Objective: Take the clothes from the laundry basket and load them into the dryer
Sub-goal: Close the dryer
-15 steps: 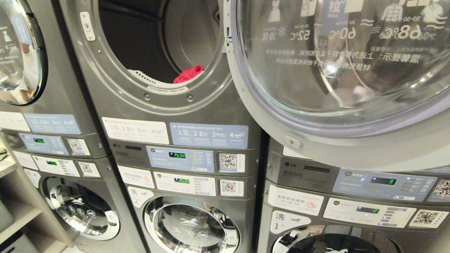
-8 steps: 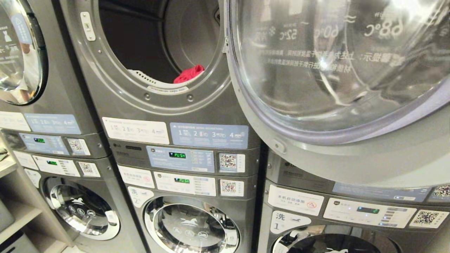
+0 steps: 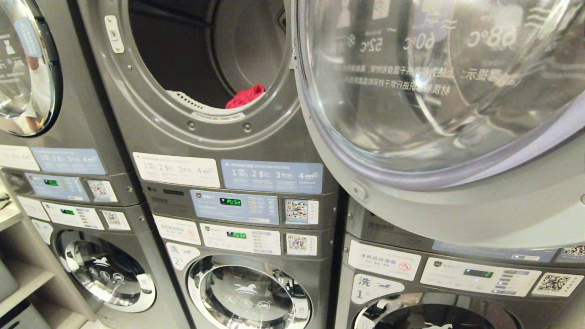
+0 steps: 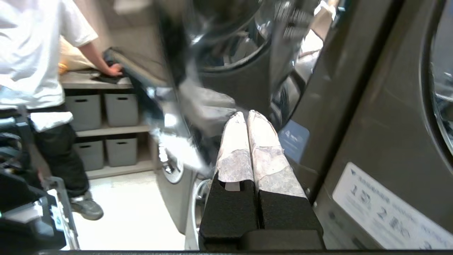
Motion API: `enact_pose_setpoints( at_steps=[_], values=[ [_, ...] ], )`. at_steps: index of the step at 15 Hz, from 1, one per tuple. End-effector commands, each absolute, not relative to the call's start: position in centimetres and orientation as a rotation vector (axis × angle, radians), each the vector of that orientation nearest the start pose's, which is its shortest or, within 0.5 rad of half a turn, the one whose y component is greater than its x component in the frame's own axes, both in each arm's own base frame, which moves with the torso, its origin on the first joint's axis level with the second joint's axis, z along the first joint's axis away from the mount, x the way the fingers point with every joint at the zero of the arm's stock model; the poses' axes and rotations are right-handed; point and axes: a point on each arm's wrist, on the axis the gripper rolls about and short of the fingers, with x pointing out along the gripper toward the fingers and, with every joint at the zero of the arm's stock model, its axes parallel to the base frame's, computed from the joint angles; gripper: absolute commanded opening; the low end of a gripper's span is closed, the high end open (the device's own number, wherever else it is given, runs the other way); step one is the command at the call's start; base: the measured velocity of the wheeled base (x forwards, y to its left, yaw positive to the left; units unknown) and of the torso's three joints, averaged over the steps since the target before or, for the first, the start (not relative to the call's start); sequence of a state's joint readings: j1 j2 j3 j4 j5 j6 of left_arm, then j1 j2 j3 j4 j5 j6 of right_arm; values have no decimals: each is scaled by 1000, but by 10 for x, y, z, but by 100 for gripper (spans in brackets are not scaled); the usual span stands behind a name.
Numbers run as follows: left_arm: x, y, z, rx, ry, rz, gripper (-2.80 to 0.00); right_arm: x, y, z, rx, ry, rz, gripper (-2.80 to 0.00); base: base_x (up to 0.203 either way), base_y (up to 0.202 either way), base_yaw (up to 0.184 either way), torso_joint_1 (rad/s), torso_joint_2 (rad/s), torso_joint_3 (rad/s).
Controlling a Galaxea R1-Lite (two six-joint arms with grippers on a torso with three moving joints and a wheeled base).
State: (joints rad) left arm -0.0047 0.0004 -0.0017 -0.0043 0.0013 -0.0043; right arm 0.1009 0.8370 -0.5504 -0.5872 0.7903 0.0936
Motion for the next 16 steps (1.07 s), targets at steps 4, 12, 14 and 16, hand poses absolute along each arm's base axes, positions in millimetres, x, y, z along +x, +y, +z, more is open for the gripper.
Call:
enact_pose_setpoints(
  at_steps=[4, 12, 14, 16],
  values=[
    [-23, 0, 76, -5, -7, -3, -280, 112, 51, 294, 16, -219, 1090, -280, 0, 0, 0, 0, 0, 0],
    [-23, 0, 76, -5, -8, -3, -280, 124, 83, 296, 44, -170, 1274, -280, 0, 0, 0, 0, 0, 0],
    [-23, 0, 76, -5, -8, -3, -280, 129, 92, 299, 48, -168, 1287, -280, 0, 0, 0, 0, 0, 0],
    [-23, 0, 76, -5, -8, -3, -280, 132, 99, 299, 43, -169, 1296, -280, 0, 0, 0, 0, 0, 0]
  ],
)
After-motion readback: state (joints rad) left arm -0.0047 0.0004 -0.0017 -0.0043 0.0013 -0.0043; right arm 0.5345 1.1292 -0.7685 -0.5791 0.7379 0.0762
